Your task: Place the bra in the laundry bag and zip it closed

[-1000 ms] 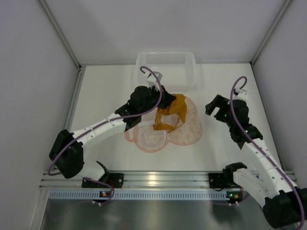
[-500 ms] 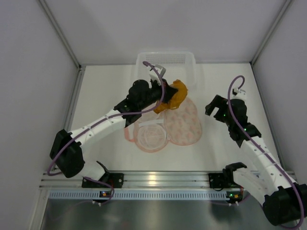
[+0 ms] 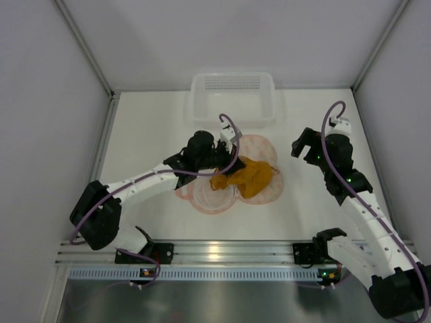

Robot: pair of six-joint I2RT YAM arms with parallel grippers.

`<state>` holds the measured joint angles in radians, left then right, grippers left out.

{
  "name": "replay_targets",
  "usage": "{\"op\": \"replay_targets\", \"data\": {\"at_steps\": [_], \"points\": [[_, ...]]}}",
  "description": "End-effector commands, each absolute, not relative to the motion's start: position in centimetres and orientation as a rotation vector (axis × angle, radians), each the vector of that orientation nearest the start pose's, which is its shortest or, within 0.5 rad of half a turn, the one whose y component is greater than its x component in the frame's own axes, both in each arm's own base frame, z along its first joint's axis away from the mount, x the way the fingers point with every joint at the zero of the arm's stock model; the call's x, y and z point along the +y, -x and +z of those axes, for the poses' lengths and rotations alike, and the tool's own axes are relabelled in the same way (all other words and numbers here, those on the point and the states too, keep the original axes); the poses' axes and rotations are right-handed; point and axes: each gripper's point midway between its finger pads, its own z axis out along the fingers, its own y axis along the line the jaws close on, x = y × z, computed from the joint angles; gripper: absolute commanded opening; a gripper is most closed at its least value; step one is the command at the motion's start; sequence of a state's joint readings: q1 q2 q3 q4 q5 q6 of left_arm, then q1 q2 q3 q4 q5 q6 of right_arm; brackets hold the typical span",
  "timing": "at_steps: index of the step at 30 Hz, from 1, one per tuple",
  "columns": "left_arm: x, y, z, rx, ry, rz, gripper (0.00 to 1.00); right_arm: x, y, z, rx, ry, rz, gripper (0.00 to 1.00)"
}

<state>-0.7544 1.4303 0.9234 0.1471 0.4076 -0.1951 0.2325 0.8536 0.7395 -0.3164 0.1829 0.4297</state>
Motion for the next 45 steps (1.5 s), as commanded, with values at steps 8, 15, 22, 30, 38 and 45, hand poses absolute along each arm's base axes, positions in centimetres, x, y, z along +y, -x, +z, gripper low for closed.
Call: {"op": "replay_targets", "data": {"at_steps": [8, 15, 22, 30, 38, 45], "points": [[-31.1, -28.9, 15.8, 2.096, -0.667, -0.673, 0.97, 10.4, -31.9, 20.6, 2.046, -0.032, 0.444, 0.99], [-27.6, -25.9, 20.0, 2.137, -0.444, -0.706, 0.98, 13.9, -32.2, 18.9, 2.086, 0.055, 0.558, 0.99], [-28.6, -20.7, 20.1, 2.133, -0.503, -0.865, 0.95, 15.0, -33.2, 16.7, 2.166, 0.026, 0.53, 0.99], [-33.0, -19.8, 14.6, 2.231, -0.588, -0.68, 0.91, 13.5, -32.8, 16.8, 2.174, -0.03, 0.445, 0.99], [-34.2, -21.7, 10.9, 2.257, -0.573, -0.555, 0.81, 12.5, -30.7, 16.5, 2.161, -0.038, 0.439, 1.0], [-36.0, -19.4, 9.6, 2.269, -0.658, -0.652, 0.8, 12.2, -30.3, 16.1, 2.165, -0.048, 0.427, 0.99]]}}
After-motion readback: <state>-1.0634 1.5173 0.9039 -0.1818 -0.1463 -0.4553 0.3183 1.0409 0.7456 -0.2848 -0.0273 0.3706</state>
